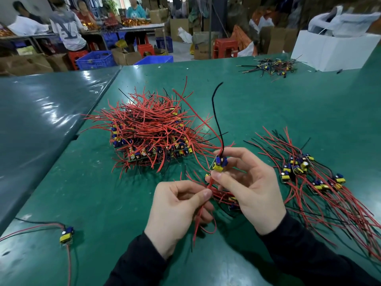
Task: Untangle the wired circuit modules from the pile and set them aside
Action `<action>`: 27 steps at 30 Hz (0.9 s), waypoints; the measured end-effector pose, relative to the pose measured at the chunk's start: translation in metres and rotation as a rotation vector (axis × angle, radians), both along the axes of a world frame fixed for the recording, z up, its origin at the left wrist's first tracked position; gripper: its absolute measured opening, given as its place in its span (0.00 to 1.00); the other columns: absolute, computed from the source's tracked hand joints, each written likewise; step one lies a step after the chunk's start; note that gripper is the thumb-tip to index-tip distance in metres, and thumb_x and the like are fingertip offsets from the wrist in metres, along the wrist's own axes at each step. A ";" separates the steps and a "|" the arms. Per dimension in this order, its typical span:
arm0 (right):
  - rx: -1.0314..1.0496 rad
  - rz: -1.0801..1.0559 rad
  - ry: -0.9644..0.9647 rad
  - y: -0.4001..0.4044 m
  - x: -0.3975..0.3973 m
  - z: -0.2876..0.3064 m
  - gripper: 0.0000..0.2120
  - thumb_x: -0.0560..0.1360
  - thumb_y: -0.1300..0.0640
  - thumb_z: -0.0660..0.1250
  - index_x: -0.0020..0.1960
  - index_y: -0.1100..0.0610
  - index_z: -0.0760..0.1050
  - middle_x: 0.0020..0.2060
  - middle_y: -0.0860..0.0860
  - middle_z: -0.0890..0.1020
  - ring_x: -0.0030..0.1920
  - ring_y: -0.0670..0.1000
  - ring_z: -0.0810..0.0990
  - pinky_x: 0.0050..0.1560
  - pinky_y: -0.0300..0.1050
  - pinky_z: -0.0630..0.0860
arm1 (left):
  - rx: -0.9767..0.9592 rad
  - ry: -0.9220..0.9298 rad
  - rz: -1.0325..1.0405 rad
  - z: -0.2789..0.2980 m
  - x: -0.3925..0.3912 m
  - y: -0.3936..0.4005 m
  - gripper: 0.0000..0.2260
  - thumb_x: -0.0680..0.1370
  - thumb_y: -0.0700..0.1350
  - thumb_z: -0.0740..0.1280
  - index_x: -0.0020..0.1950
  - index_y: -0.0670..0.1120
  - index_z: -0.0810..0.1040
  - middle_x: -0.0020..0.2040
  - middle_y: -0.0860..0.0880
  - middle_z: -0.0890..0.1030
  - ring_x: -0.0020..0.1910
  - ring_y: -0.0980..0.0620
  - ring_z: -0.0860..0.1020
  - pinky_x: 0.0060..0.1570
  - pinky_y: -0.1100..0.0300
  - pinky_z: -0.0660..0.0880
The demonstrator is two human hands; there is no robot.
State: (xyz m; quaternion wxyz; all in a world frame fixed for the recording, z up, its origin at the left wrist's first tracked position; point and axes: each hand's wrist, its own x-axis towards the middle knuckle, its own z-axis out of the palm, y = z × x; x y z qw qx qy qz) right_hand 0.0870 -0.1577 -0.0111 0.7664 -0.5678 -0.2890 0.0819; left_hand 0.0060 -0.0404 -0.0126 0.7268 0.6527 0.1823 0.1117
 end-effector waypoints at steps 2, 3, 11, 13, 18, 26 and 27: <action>0.022 -0.027 -0.014 0.000 0.001 0.002 0.15 0.69 0.72 0.70 0.50 0.56 0.78 0.39 0.54 0.80 0.36 0.54 0.85 0.37 0.36 0.77 | 0.002 -0.035 0.027 -0.002 0.001 -0.004 0.06 0.73 0.33 0.69 0.36 0.38 0.81 0.29 0.40 0.81 0.22 0.50 0.77 0.23 0.62 0.75; 0.041 -0.044 0.000 0.000 0.003 0.002 0.15 0.69 0.73 0.69 0.49 0.56 0.78 0.38 0.52 0.80 0.36 0.54 0.85 0.37 0.36 0.77 | -0.020 -0.031 0.011 -0.002 0.001 -0.005 0.05 0.73 0.34 0.68 0.38 0.38 0.81 0.30 0.40 0.81 0.24 0.49 0.79 0.25 0.62 0.77; 0.087 -0.062 -0.007 0.001 0.000 0.001 0.15 0.69 0.73 0.69 0.49 0.56 0.78 0.35 0.50 0.81 0.36 0.55 0.84 0.35 0.34 0.76 | -0.029 0.018 0.018 -0.007 0.004 -0.006 0.09 0.74 0.30 0.66 0.35 0.37 0.78 0.27 0.41 0.80 0.23 0.49 0.79 0.25 0.62 0.76; 0.094 -0.068 -0.004 0.000 0.001 0.003 0.15 0.70 0.73 0.68 0.50 0.57 0.77 0.36 0.50 0.82 0.37 0.54 0.85 0.36 0.35 0.76 | -0.050 0.024 0.019 -0.007 0.005 -0.005 0.07 0.74 0.31 0.67 0.36 0.37 0.79 0.28 0.41 0.80 0.24 0.49 0.79 0.26 0.62 0.77; 0.165 -0.130 0.106 -0.004 0.011 0.008 0.15 0.70 0.75 0.67 0.49 0.58 0.76 0.34 0.49 0.82 0.35 0.52 0.85 0.33 0.34 0.76 | -0.077 0.070 -0.083 -0.005 0.003 -0.002 0.07 0.73 0.32 0.68 0.35 0.37 0.80 0.29 0.40 0.80 0.24 0.50 0.78 0.25 0.62 0.76; 0.192 -0.139 0.097 -0.004 0.009 0.009 0.14 0.69 0.74 0.68 0.49 0.57 0.76 0.35 0.49 0.82 0.35 0.52 0.85 0.33 0.34 0.75 | 0.041 0.071 -0.074 -0.008 0.006 0.001 0.06 0.74 0.31 0.67 0.37 0.38 0.80 0.29 0.43 0.81 0.24 0.52 0.78 0.26 0.64 0.76; 0.199 -0.165 0.109 -0.006 0.012 0.010 0.15 0.70 0.73 0.68 0.49 0.57 0.76 0.35 0.48 0.82 0.35 0.52 0.85 0.33 0.34 0.75 | 0.043 0.074 -0.090 -0.008 0.006 0.002 0.07 0.74 0.30 0.67 0.38 0.38 0.80 0.29 0.44 0.81 0.24 0.53 0.78 0.27 0.64 0.76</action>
